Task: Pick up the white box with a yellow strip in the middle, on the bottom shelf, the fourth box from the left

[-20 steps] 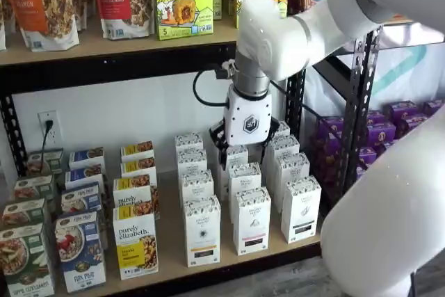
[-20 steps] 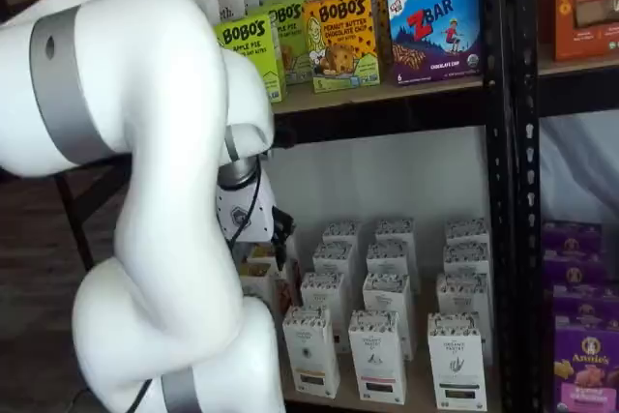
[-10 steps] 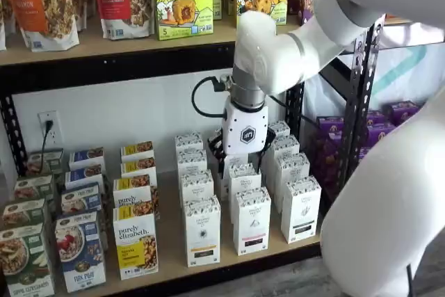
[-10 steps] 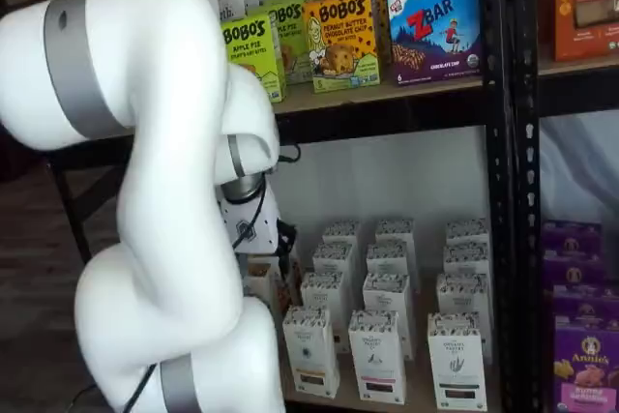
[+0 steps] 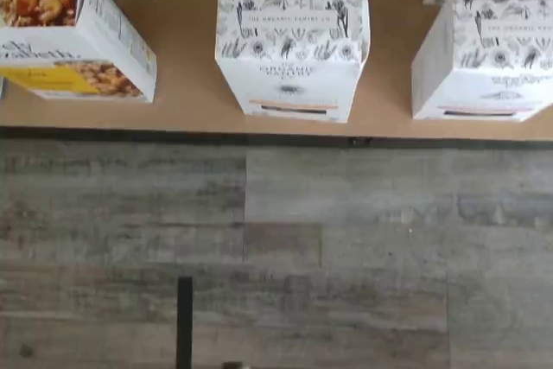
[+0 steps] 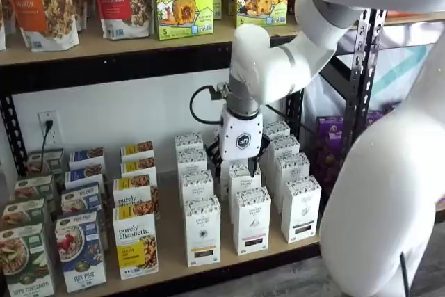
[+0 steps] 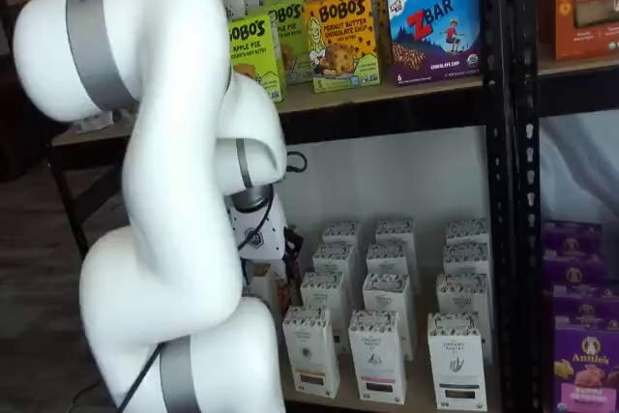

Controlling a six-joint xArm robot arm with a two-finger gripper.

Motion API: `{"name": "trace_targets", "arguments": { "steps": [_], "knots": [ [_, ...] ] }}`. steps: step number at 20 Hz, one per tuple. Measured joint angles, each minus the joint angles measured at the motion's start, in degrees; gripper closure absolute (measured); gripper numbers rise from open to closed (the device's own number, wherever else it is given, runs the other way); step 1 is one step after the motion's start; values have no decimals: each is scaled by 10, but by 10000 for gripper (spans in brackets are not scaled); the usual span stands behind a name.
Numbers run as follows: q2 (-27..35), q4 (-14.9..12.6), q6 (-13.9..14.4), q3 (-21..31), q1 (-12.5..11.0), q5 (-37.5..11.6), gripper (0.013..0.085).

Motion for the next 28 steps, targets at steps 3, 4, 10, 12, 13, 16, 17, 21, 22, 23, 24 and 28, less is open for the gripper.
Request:
{"name": "trace_targets", "arguments": {
  "steps": [3, 4, 10, 12, 13, 16, 17, 21, 22, 23, 24, 28],
  "knots": [
    [29, 8, -11, -10, -4, -23, 130],
    [33, 7, -11, -13, -5, -24, 130],
    [92, 6, -18, -44, -12, -42, 130],
    [108, 9, -22, -51, -13, -51, 130],
    [114, 10, -23, -55, -14, -55, 130],
    [133, 12, -26, -65, -14, -65, 130],
    [139, 15, -29, -68, -14, -68, 130],
    [168, 25, -37, -84, -12, -84, 130],
    [173, 24, -36, -86, -12, -88, 130],
    [180, 24, -36, -89, -12, -93, 130],
    [186, 26, -38, -93, -12, -97, 130],
    [213, 35, -46, -107, -11, -106, 130]
  ]
}}
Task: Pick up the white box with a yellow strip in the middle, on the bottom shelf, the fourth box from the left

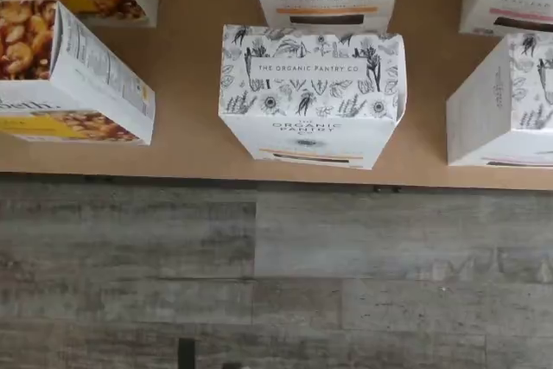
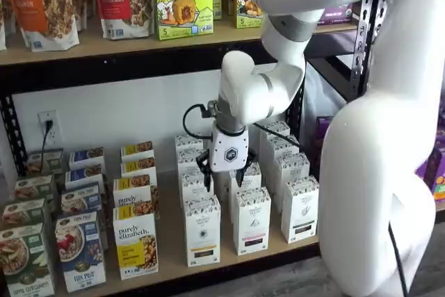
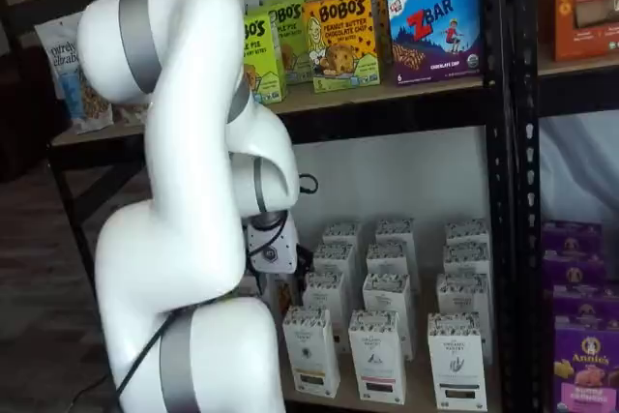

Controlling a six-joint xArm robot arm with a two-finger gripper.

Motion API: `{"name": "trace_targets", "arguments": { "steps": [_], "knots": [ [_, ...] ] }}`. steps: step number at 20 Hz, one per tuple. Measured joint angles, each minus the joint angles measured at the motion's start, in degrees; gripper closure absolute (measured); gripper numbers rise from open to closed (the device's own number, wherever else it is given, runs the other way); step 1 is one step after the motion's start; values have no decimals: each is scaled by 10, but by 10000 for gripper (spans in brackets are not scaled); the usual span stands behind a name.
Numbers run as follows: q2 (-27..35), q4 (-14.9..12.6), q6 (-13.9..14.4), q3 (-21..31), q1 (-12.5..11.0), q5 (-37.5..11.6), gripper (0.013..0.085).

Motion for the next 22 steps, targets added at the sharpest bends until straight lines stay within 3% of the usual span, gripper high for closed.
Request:
{"name": "trace_targets", "arguments": {
  "steps": [15, 22],
  "knots": [
    [97, -21, 20, -61, 0, -22, 130],
    [140, -2, 3, -96, 1, -28, 130]
  ]
}}
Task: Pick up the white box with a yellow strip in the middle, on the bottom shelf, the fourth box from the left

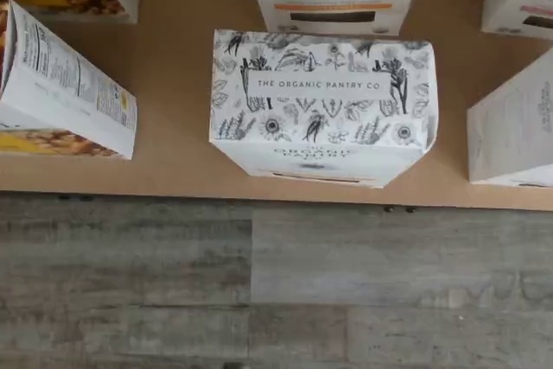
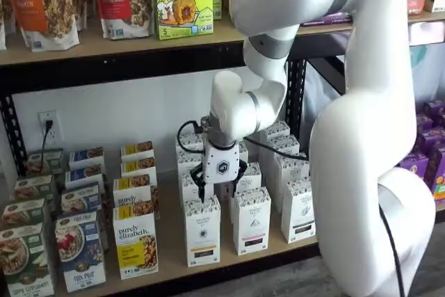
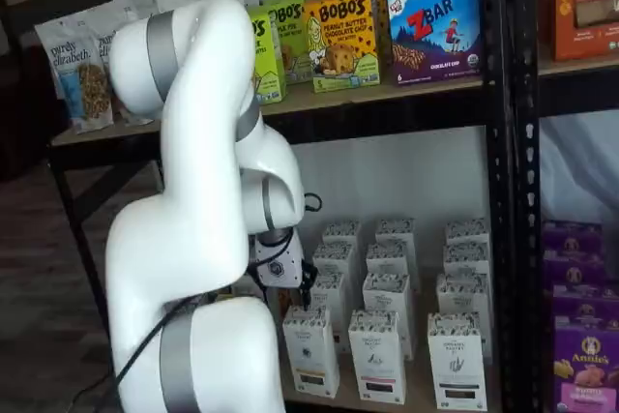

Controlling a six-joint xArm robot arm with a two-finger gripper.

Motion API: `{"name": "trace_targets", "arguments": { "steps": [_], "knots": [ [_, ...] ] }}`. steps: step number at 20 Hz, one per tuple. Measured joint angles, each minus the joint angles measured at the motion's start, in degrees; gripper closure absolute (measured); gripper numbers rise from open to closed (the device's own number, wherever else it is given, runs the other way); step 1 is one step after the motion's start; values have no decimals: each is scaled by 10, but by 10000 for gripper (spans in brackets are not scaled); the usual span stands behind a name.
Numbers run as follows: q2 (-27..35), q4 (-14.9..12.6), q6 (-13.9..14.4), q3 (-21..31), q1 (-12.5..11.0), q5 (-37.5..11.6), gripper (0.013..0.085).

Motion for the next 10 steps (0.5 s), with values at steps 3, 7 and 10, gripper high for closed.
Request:
{"name": "trace_targets", "arguments": {
  "steps": [3, 7, 10],
  "knots": [
    [20, 6, -7, -18, -1, 0, 130],
    [44, 16, -18, -41, -3, 6, 130],
    [62, 9, -15, -59, -7, 8, 130]
  ]
}}
